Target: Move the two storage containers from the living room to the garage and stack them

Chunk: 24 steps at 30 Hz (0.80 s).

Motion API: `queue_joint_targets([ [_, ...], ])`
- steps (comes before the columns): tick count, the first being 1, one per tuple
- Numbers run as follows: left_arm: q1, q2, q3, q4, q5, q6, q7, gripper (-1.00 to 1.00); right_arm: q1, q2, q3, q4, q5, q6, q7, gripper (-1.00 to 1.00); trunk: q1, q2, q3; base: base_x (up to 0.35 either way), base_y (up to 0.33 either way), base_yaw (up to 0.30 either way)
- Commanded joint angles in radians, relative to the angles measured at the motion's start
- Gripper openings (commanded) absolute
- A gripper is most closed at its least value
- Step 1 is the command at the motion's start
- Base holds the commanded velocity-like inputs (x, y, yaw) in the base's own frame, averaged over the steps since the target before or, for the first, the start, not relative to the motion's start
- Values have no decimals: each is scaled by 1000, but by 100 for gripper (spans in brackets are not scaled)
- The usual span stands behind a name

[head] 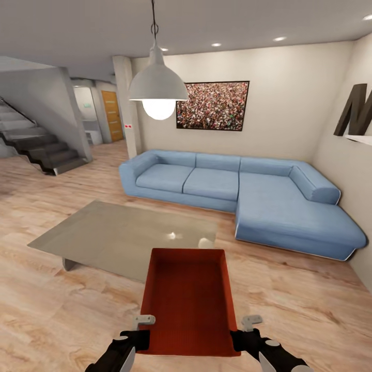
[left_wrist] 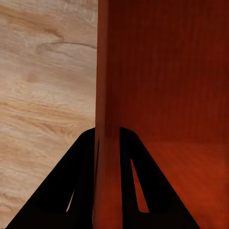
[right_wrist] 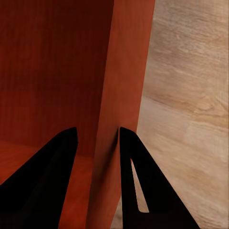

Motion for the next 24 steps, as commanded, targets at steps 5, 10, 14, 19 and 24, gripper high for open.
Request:
queue_joint_targets([
  [5,-1,43,6,-4,2,5,-2,-100,-1,-1,11,3,9,-5,42,-100,1,-2,-2,323,0,267],
  [10,-1,44,6,-4,2,5,-2,-100,-1,-1,11,3,9,-5,42,-100,1,-2,-2,323,4,288],
  [14,-1,44,6,-4,2,5,-2,-100,-1,-1,11,2,9,-5,42,-100,1,-2,-2,323,78,291],
  [19,-1,44,6,-4,2,5,-2,-100,-1,-1,11,2,9,-5,42,-100,1,-2,-2,319,129,291],
  [24,-1,44,7,-4,2,5,-2,-100,-1,-1,11,2,9,-5,42,-100,1,-2,-2,161,242,291],
])
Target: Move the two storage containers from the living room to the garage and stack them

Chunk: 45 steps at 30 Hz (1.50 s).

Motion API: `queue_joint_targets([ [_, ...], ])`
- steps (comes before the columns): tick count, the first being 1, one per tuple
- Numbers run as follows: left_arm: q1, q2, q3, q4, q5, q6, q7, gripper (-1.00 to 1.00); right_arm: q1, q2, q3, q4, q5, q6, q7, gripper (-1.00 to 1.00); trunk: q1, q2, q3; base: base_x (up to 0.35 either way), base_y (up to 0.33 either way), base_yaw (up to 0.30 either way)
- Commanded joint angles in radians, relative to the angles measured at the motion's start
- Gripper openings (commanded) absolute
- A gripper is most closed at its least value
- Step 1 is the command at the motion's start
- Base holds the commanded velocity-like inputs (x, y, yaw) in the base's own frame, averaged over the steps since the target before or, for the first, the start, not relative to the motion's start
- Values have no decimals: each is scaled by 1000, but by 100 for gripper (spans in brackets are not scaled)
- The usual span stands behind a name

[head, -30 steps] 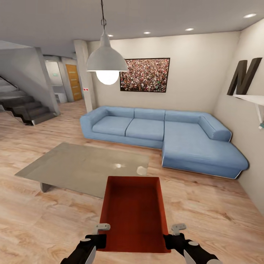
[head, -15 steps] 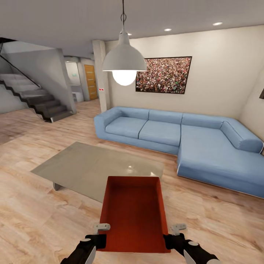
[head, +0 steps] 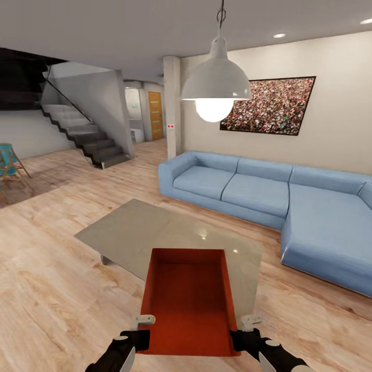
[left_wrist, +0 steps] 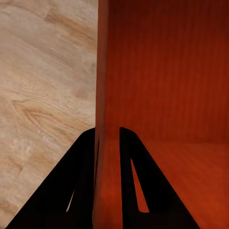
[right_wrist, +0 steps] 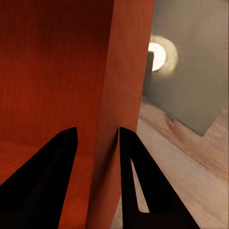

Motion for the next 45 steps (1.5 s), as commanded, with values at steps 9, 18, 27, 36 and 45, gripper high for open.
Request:
queue_joint_targets([
  [9,-1,44,23,-3,2,5,-2,-100,-1,-1,11,3,9,-5,42,-100,1,-2,-2,65,287,291],
  [18,-1,44,24,-3,2,6,-2,-100,-1,-1,12,3,9,-5,42,-100,1,-2,-2,119,290,291],
  [27,-1,46,24,-3,2,6,-2,-100,-1,-1,12,2,9,-5,42,-100,1,-2,-2,192,272,291],
  [36,-1,50,24,-3,2,6,-1,-100,-1,-1,12,3,9,-5,42,-100,1,-2,-2,258,222,291],
  [45,-1,53,24,-3,2,6,-1,-100,-1,-1,12,3,9,-5,42,-100,1,-2,-2,265,212,291],
])
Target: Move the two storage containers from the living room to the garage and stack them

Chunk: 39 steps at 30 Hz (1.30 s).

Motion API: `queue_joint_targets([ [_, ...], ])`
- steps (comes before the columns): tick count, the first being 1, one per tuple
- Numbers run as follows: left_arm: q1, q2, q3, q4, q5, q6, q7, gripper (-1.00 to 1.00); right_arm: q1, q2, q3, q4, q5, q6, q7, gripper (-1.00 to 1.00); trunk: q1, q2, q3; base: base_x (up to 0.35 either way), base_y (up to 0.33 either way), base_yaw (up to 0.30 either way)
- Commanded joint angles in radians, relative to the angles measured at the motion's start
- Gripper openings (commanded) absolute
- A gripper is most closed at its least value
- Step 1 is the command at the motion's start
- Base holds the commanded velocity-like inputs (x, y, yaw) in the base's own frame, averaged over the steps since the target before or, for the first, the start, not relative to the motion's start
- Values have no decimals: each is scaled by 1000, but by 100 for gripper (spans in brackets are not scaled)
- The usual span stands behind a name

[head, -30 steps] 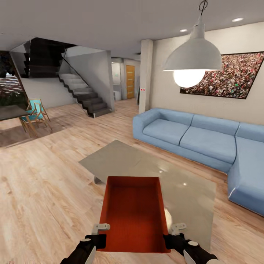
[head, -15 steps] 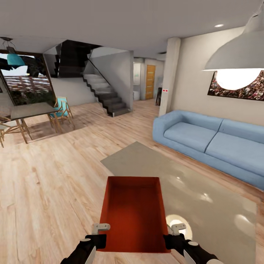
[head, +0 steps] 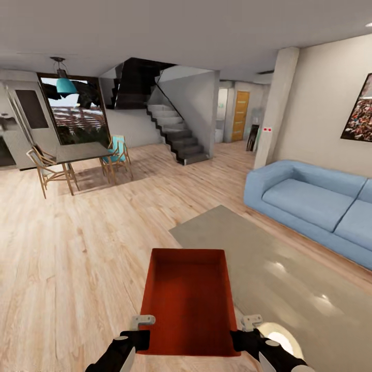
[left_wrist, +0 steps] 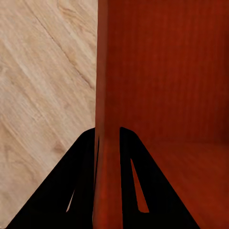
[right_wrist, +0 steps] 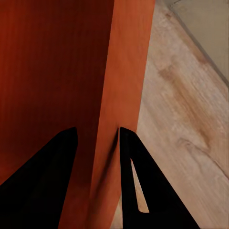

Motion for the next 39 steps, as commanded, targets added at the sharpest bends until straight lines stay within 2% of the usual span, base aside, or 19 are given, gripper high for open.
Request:
queue_joint_targets([
  [1,-2,55,25,-4,2,5,-2,-100,0,-1,12,1,7,-5,43,-100,1,-2,-2,268,202,291],
  [11,-2,58,26,-4,2,6,-3,-100,0,-1,12,1,7,-5,43,-100,1,-2,-2,269,201,286],
  [13,-2,58,26,-4,15,6,-2,-100,0,-1,12,1,7,-5,43,-100,1,-2,-2,269,201,186],
  [19,-2,64,25,-4,37,6,-2,-100,0,-1,11,1,7,-5,43,-100,1,-2,-2,269,201,41],
  [39,-2,69,25,-4,40,7,-2,-100,0,-1,12,1,8,-5,43,-100,1,-2,10,269,200,43],
])
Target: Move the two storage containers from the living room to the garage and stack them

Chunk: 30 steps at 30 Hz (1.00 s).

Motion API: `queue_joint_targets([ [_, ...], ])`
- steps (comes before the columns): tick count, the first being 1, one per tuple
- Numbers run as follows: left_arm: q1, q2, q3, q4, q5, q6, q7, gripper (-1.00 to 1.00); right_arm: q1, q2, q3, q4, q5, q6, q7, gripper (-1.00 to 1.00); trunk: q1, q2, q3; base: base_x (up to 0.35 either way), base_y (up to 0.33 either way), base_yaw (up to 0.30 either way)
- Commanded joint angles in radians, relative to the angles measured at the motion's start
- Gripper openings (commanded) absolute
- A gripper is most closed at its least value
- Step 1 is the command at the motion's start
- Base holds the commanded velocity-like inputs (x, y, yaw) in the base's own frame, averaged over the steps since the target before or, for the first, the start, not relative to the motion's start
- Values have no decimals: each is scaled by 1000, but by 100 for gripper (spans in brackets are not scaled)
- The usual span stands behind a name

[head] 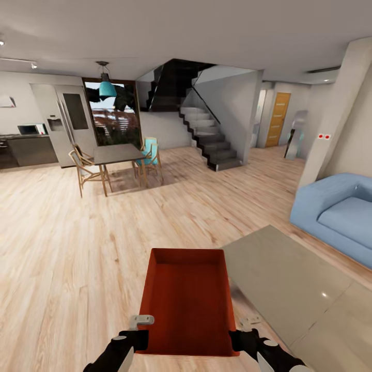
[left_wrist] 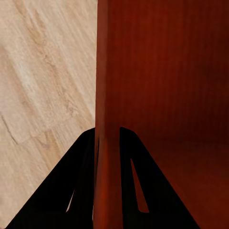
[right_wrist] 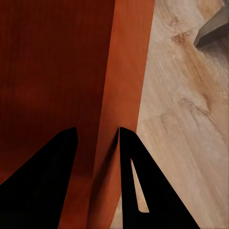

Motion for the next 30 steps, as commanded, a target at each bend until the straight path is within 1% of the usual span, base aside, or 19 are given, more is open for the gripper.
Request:
queue_joint_targets([
  [1,-1,52,61,-3,5,6,-1,-100,0,-10,13,1,6,-5,54,-100,1,-2,-2,276,184,15],
  [6,-1,51,61,-3,5,6,-1,-100,0,-10,13,1,6,-5,54,-100,1,-2,-2,295,145,4],
  [19,-1,52,61,-3,5,6,-1,-100,0,-10,13,1,5,-5,54,-100,1,-2,-2,317,85,0],
  [30,-1,52,61,-3,4,6,-1,-100,0,-10,12,1,4,-5,54,-100,1,-2,-2,321,11,0],
])
